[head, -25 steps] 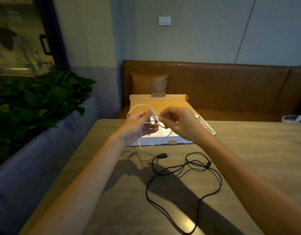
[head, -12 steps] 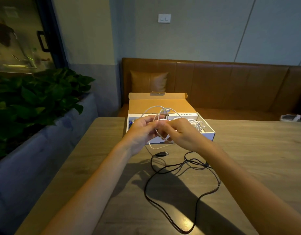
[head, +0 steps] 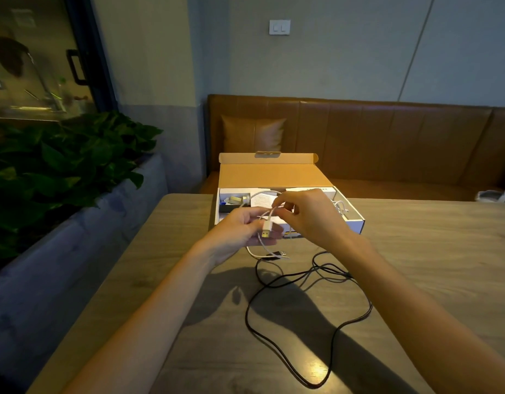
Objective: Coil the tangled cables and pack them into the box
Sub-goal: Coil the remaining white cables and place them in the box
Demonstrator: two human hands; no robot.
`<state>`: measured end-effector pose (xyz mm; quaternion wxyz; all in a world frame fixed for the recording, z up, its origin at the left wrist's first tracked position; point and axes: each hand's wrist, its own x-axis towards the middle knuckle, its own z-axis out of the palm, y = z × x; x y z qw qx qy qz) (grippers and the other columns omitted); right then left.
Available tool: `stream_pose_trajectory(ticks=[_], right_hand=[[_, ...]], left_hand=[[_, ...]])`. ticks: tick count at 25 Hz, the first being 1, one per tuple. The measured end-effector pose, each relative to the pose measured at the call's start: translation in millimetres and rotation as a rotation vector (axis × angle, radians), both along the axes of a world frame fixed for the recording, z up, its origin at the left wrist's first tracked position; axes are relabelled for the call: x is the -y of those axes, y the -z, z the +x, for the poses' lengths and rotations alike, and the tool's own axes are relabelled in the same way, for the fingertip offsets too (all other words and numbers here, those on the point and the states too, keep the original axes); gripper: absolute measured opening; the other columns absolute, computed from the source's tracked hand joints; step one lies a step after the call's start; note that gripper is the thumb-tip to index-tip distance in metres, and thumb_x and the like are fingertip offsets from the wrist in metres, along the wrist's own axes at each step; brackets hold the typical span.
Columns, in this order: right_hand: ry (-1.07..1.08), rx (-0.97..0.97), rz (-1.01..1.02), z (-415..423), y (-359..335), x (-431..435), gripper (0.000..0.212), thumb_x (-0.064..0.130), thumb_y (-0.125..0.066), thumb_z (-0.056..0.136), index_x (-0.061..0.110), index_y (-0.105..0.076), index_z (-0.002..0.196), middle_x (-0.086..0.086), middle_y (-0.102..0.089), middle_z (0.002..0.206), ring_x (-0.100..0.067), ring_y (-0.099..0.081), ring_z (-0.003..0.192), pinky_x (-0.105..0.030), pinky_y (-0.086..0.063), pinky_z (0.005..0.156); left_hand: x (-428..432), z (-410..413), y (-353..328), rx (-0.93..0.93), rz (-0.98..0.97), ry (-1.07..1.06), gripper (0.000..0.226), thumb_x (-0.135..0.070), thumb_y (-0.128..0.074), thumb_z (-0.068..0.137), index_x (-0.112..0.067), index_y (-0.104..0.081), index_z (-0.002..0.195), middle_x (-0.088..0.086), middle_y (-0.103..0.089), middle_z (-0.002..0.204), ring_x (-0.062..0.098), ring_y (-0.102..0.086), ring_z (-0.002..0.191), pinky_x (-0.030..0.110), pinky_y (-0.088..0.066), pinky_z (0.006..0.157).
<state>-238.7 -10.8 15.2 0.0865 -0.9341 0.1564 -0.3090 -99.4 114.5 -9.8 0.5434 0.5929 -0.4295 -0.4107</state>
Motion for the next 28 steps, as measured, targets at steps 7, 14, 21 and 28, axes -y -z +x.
stream_pose_trajectory(ticks=[7, 14, 21, 28], right_hand=[[-0.084, 0.053, 0.238, -4.3, 0.0, 6.4, 0.014, 0.020, -0.069, 0.093, 0.018, -0.074, 0.106, 0.000, -0.073, 0.109, -0.013, -0.067, 0.095, -0.029, -0.058, 0.086], [-0.215, -0.064, 0.308, -3.9, -5.7, -1.6, 0.019, 0.007, -0.066, 0.094, 0.022, -0.062, 0.103, 0.006, -0.072, 0.102, -0.005, -0.067, 0.094, -0.018, -0.056, 0.081], [-0.286, -0.163, 0.449, -5.1, -11.4, 14.5, 0.020, -0.001, -0.061, 0.096, 0.010, -0.076, 0.103, -0.001, -0.075, 0.096, -0.011, -0.071, 0.084, -0.024, -0.059, 0.079], [-0.188, 0.163, 0.600, -4.6, -7.4, 22.3, 0.018, -0.001, -0.056, 0.099, 0.008, -0.064, 0.112, -0.008, -0.076, 0.096, -0.025, -0.073, 0.076, -0.038, -0.064, 0.069]], left_hand=[[-14.4, 15.5, -13.6, 0.472, 0.005, -0.156, 0.013, -0.015, -0.061, 0.099, -0.020, -0.069, 0.108, 0.001, -0.070, 0.098, 0.013, -0.070, 0.084, 0.019, -0.057, 0.068], [-5.0, 11.8, -24.7, 0.735, -0.106, -0.434, 0.043, -0.052, -0.070, 0.086, -0.032, -0.054, 0.121, -0.006, -0.050, 0.101, 0.011, -0.049, 0.095, 0.025, -0.045, 0.075], [-14.4, 14.8, -6.8, 0.624, -0.076, -0.135, 0.012, -0.015, -0.054, 0.102, -0.018, -0.065, 0.101, -0.004, -0.062, 0.097, 0.010, -0.058, 0.091, 0.016, -0.044, 0.076], [-30.1, 19.1, -10.0, 0.429, 0.054, 0.112, 0.020, -0.028, -0.057, 0.100, -0.016, -0.073, 0.102, 0.001, -0.071, 0.090, 0.011, -0.067, 0.084, 0.024, -0.056, 0.075]])
